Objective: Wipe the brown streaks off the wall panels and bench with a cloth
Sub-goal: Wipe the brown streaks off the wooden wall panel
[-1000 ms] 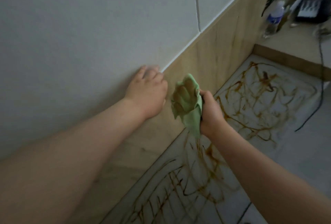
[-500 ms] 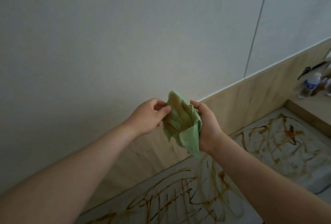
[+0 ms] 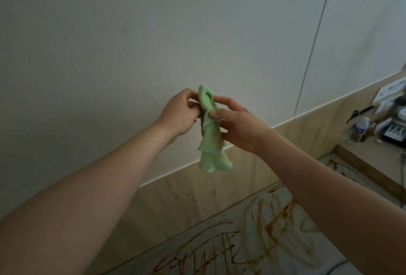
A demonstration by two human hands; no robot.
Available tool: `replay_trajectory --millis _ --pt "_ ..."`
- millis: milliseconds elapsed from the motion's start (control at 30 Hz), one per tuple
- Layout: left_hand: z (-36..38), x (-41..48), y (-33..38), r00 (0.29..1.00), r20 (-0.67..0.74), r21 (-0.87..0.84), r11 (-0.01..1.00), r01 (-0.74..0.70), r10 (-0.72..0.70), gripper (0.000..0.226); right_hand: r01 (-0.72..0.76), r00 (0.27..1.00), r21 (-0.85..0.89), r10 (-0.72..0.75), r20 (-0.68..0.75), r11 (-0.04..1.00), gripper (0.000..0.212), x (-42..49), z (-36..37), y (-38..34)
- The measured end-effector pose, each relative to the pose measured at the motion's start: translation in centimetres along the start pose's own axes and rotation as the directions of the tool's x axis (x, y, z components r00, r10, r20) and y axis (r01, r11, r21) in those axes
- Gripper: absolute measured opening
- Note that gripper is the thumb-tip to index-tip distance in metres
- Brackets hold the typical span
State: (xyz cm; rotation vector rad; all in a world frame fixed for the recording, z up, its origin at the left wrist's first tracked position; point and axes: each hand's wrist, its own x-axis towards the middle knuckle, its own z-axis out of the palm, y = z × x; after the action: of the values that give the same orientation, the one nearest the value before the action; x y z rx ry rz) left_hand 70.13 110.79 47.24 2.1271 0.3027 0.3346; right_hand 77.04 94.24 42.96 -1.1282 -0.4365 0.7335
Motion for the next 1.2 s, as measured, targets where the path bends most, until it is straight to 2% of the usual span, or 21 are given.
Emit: replay_trajectory --millis 100,167,233,333,400,467,567,700,800,933,1033,1100,1167,1200 --pt "-0.3 -0.2 1.2 1.000 0.007 -0.048 0.998 -0.030 0.030 0.010 -0.007 0.999 0.050 0.005 0.045 0.999 0.038 0.2 -0.8 -1.4" --pt "0.3 -0.3 1.9 0.999 -0.019 -0.094 0.994 -0.048 0.046 0.014 0.039 0.996 -0.023 -0.037 0.081 0.999 0.035 0.3 -2.0 -2.2" --pt "1.3 -0.6 3.0 0.996 -0.059 -0.063 0.996 -0.067 0.063 0.018 0.115 0.987 -0.164 -0.094 0.130 0.980 0.029 0.1 -3.0 -3.2" --pt "3.0 -0.7 4.9 0.995 -0.054 0.010 0.997 -0.079 0.079 0.012 0.234 0.972 -0.426 -0.214 0.094 0.874 0.012 -0.7 -4.9 -4.9" --pt "3.2 -0.8 5.8 0.995 -0.062 0.007 0.996 -0.084 0.084 0.007 0.279 0.949 -0.570 -0.314 0.038 0.773 0.016 -1.0 -6.7 -6.1" --pt "3.6 -1.0 6.8 0.989 -0.130 -0.013 0.997 -0.073 0.070 0.011 0.295 0.928 -0.642 -0.372 0.016 0.708 0.020 -1.5 -8.9 -8.0" --pt "3.9 -1.4 8.1 0.985 -0.166 0.088 0.995 -0.039 0.053 0.013 0.271 0.934 -0.723 -0.355 0.038 0.635 0.022 -2.1 -11.4 -10.5" --pt "4.4 -1.5 10.3 0.983 -0.141 0.338 0.939 -0.061 0.114 0.007 0.310 0.937 -0.773 -0.316 0.149 0.553 0.027 -3.7 -12.3 -12.2" --pt "3.9 -1.7 11.7 0.986 -0.113 0.414 0.908 -0.064 0.121 0.017 0.336 0.926 -0.754 -0.342 0.157 0.564 0.026 -4.6 -12.7 -12.7" --pt "2.8 -2.8 12.9 0.996 -0.001 0.524 0.848 -0.074 0.087 0.018 0.340 0.923 -0.769 -0.347 0.165 0.541 0.029 -5.5 -13.0 -13.1" --pt "2.2 -3.5 12.9 0.998 0.068 0.498 0.866 -0.045 0.013 0.016 0.287 0.939 -0.800 -0.321 0.125 0.527 0.036 -6.1 -13.0 -13.3" --pt "2.4 -3.4 12.1 0.996 0.066 0.500 0.866 0.018 -0.058 0.015 0.229 0.952 -0.813 -0.299 0.071 0.536 0.036 -6.5 -12.6 -13.2" --pt "3.4 -3.3 11.2 0.989 0.030 0.405 0.907 0.118 -0.142 0.016 0.164 0.965 -0.751 -0.260 -0.011 0.640 0.034 -6.8 -11.1 -12.7" --pt "4.1 -3.3 10.9 0.981 0.032 0.264 0.949 0.175 -0.190 0.016 0.137 0.980 -0.665 -0.198 -0.016 0.734 0.035 -7.1 -10.1 -12.4"
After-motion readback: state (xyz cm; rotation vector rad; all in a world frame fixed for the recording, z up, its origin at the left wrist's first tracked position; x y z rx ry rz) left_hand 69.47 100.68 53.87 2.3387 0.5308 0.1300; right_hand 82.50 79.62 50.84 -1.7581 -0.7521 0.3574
